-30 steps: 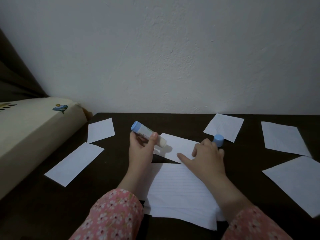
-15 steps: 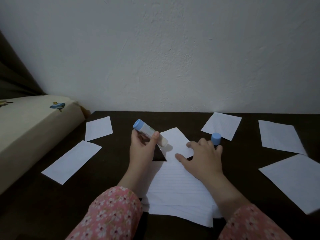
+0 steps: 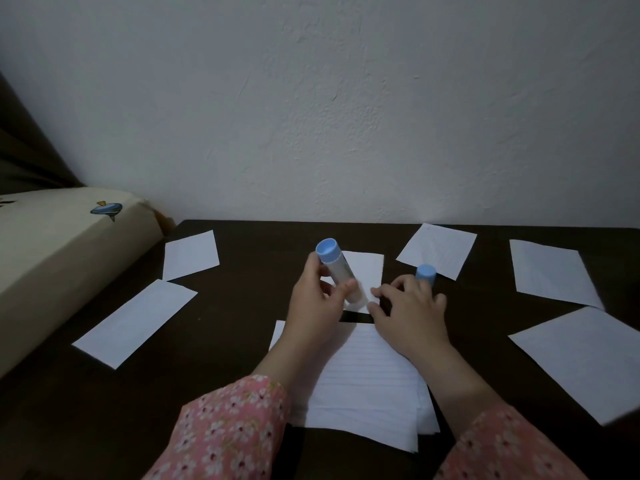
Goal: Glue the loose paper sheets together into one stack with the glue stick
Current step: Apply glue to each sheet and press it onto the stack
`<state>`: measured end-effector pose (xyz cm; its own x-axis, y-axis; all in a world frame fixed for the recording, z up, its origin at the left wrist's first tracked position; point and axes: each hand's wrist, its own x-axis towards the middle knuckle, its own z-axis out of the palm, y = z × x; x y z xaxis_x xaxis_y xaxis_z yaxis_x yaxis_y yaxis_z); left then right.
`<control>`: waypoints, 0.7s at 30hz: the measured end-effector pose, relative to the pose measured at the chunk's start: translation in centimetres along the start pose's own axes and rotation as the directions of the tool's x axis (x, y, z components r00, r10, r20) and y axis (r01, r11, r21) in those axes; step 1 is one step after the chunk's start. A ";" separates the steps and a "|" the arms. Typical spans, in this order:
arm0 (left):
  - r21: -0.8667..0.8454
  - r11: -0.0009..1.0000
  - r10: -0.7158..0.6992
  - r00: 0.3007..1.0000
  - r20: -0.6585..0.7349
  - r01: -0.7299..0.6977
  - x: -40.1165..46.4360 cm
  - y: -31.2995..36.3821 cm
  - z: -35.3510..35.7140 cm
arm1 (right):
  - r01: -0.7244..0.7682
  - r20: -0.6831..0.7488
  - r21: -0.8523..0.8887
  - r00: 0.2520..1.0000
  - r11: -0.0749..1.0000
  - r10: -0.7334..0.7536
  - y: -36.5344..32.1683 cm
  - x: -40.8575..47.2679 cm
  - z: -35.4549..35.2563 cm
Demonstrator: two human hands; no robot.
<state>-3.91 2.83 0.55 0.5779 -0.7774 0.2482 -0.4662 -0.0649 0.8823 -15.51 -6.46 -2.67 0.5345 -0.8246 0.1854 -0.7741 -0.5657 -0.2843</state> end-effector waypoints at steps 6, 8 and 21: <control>0.092 0.993 0.068 0.996 0.053 -0.072 0.5 -0.1 0.3 | 0.039 0.047 0.045 0.998 0.998 -0.041 0.4 0.0 -0.2; 0.103 0.992 0.063 0.995 0.074 -0.071 0.5 0.1 0.5 | 0.041 0.052 0.047 0.998 0.998 -0.044 0.4 -0.1 -0.2; 0.204 0.973 0.070 0.979 0.191 -0.109 0.7 0.0 0.2 | 0.027 0.058 0.029 0.998 0.999 -0.029 0.0 -0.1 -0.3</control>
<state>-3.64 2.20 0.59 0.4056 -0.8851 0.2284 -0.6530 -0.1057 0.7500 -15.69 -6.37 -2.44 0.5751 -0.8062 0.1387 -0.7493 -0.5872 -0.3061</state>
